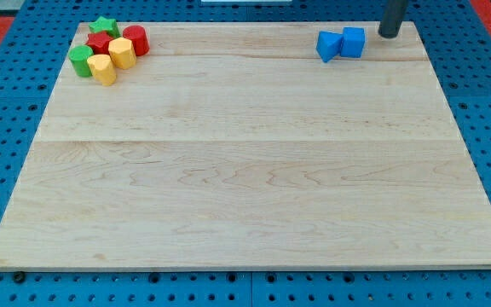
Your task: Push the blue cube towards the bottom right of the board
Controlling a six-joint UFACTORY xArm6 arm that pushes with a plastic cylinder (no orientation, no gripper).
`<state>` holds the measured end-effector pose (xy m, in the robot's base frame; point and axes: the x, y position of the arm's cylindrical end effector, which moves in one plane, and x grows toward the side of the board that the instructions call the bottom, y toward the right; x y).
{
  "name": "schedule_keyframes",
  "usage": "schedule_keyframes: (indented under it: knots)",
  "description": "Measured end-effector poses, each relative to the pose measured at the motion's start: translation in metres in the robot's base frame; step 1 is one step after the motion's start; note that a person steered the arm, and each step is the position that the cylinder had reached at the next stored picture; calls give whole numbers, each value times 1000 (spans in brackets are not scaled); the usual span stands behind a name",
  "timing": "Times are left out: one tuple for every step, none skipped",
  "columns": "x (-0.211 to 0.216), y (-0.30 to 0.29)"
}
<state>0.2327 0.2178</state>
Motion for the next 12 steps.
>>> schedule_keyframes:
  knots:
    - [-26,-34]
    - [-29,-59]
    - [-15,-66]
    - [13,-87]
    - [55,-104]
    - [95,-110]
    - [137,-110]
    - [172,-121]
    - [201,-98]
    - [223,-70]
    - [241,-50]
    - [266,-43]
